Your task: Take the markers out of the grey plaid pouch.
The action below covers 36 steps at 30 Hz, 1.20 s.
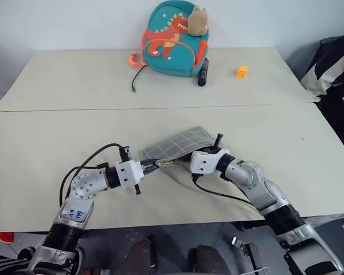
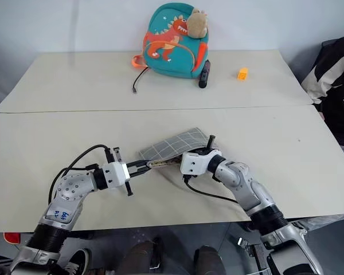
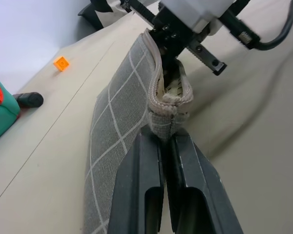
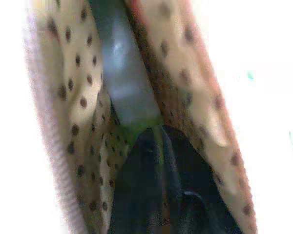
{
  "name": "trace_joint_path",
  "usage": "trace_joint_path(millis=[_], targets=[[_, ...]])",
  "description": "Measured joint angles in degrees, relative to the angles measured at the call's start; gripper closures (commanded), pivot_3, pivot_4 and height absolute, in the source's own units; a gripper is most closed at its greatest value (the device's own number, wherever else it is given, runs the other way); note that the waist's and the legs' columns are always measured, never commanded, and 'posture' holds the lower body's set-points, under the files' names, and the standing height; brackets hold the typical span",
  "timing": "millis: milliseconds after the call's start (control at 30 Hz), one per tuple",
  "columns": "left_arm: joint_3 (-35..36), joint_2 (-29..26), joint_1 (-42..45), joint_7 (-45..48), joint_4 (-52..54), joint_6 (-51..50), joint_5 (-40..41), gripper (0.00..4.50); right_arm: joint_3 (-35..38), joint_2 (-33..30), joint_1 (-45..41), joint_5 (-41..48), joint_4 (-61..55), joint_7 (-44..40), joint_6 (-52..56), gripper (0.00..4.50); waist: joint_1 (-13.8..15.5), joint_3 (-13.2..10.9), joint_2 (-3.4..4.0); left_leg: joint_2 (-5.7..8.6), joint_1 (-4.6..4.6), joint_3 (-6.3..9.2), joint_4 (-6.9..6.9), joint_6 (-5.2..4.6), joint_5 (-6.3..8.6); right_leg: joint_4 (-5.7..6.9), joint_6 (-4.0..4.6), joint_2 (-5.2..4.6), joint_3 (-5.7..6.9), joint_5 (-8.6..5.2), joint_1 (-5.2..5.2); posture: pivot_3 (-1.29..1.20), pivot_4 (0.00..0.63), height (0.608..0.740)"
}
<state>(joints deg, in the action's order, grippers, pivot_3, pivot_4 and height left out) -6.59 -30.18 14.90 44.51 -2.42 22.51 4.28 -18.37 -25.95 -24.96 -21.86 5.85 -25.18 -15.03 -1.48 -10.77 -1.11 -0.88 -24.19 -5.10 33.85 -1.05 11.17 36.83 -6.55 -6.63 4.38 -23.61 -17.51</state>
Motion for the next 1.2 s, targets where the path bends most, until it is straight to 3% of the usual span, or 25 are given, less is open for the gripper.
trace_joint_path(millis=[167,367,500,667,767,867,1067,1133,1200], targets=[[0.07,-0.02,-0.16,-0.08,0.04,-0.08,0.00,4.50,1.53,-0.48,3.72,14.24,-5.75,-9.30,0.38,2.02,-0.02,0.00,0.00,0.00,0.00,-0.02,0.05,-0.06,0.03,0.01,-0.01,-0.02,0.03,0.00,0.01,0.00,0.150,0.740],[0.94,0.04,-0.29,-0.14,0.03,-0.18,0.04,4.50,3.23,-3.07,2.75,11.06,-5.16,-9.35,-0.94,0.02,-0.03,-0.01,-0.01,0.00,0.02,0.00,0.09,-0.05,0.03,0.06,0.00,-0.02,0.00,0.00,-0.01,0.00,0.150,0.740],[0.91,0.16,-0.28,-0.13,0.04,-0.45,0.04,4.50,1.86,-3.02,0.90,3.71,-3.70,-6.02,-1.23,0.02,-0.09,-0.01,-0.01,0.00,0.02,-0.03,0.09,-0.03,0.02,0.07,0.00,-0.01,0.02,0.00,-0.04,0.00,0.150,0.740],[0.99,0.15,-0.29,-0.17,0.04,-0.65,0.04,4.50,2.13,-2.40,0.88,3.43,-3.42,-5.30,-1.54,0.02,-0.01,-0.01,-0.01,0.00,0.01,-0.03,0.09,-0.04,0.02,0.05,0.00,-0.01,0.01,0.00,-0.02,0.00,0.150,0.740],[1.08,0.14,-0.62,-0.17,0.04,-0.66,0.04,4.50,3.07,-2.52,0.98,4.63,-3.39,-5.30,-2.68,0.64,0.00,-0.01,-0.01,0.00,0.02,-0.03,0.09,-0.04,0.02,0.05,-0.01,-0.01,0.01,0.00,-0.01,0.00,0.150,0.740],[1.07,0.15,-0.72,-0.17,0.04,-0.65,0.04,4.50,2.54,-2.82,0.96,2.35,-2.56,-5.06,-2.85,1.61,-0.03,-0.01,-0.01,0.00,0.02,-0.03,0.09,-0.04,0.02,0.06,0.00,-0.01,0.01,0.00,-0.01,0.00,0.150,0.740],[1.00,0.29,-0.70,-0.16,0.04,-0.66,0.03,4.50,0.28,-2.18,-0.13,-5.40,-0.30,-0.78,-2.50,1.61,-0.06,-0.01,-0.01,0.00,0.02,-0.04,0.09,-0.03,0.02,0.07,0.00,-0.01,0.01,0.00,-0.03,0.00,0.150,0.740],[0.91,0.36,-0.68,-0.14,0.08,-0.69,0.02,4.50,0.14,-2.19,-1.77,-8.30,0.73,1.01,-2.37,1.25,-0.07,-0.01,-0.01,0.00,0.02,-0.04,0.09,-0.02,0.01,0.07,0.00,0.00,0.01,0.00,-0.03,0.00,0.150,0.740],[0.76,0.48,-0.68,-0.14,0.25,-0.80,0.01,4.50,0.08,-2.20,-2.68,-10.17,1.34,2.15,-2.12,1.25,-0.06,-0.01,-0.01,0.00,0.02,-0.04,0.09,-0.02,0.01,0.07,0.00,0.00,0.00,0.00,-0.03,0.00,0.150,0.740]])
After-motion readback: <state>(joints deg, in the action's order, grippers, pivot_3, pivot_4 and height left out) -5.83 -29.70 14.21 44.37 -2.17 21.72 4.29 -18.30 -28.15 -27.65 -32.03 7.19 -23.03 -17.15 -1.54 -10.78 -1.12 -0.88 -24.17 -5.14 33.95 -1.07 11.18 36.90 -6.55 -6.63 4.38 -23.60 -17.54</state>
